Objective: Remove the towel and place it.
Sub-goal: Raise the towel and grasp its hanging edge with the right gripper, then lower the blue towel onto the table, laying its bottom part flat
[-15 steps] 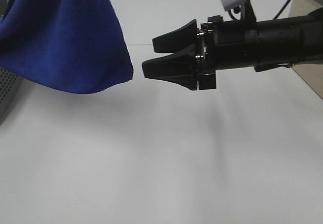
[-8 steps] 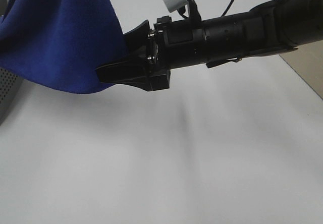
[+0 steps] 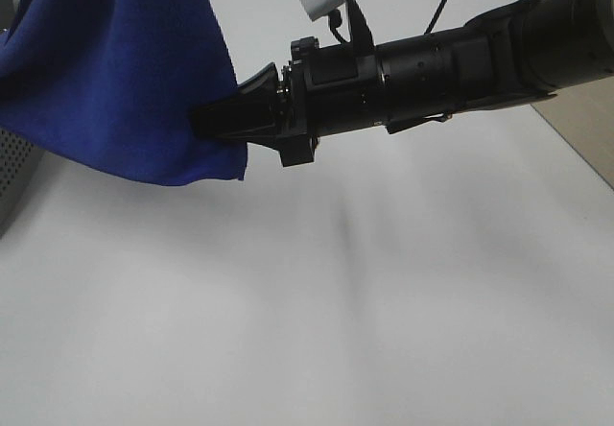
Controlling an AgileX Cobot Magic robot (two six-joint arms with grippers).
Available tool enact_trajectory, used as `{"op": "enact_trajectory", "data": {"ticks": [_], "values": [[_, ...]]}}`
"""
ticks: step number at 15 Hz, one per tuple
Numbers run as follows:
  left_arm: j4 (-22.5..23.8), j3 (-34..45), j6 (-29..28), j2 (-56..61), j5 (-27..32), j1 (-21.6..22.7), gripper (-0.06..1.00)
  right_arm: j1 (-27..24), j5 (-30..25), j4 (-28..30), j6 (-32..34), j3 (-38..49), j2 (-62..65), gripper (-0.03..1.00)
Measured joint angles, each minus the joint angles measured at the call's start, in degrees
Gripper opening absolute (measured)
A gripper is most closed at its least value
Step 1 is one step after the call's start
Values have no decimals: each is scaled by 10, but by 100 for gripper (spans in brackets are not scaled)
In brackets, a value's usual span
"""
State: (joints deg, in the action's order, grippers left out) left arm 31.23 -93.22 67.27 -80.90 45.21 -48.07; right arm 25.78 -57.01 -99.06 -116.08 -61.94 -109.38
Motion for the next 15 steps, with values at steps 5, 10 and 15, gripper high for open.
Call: {"op": "enact_trajectory", "data": {"ticks": [5, 10, 15], "values": [[-1, 0, -48, 0, 0, 0, 0, 0, 11, 11, 88, 0, 2, 2], [-3, 0, -198, 0, 0, 0, 0, 0, 122, 197, 333, -14, 85, 2], [1, 0, -340, 0, -44, 13, 0, 0, 152, 581, 699, -117, 184, 2]]}}
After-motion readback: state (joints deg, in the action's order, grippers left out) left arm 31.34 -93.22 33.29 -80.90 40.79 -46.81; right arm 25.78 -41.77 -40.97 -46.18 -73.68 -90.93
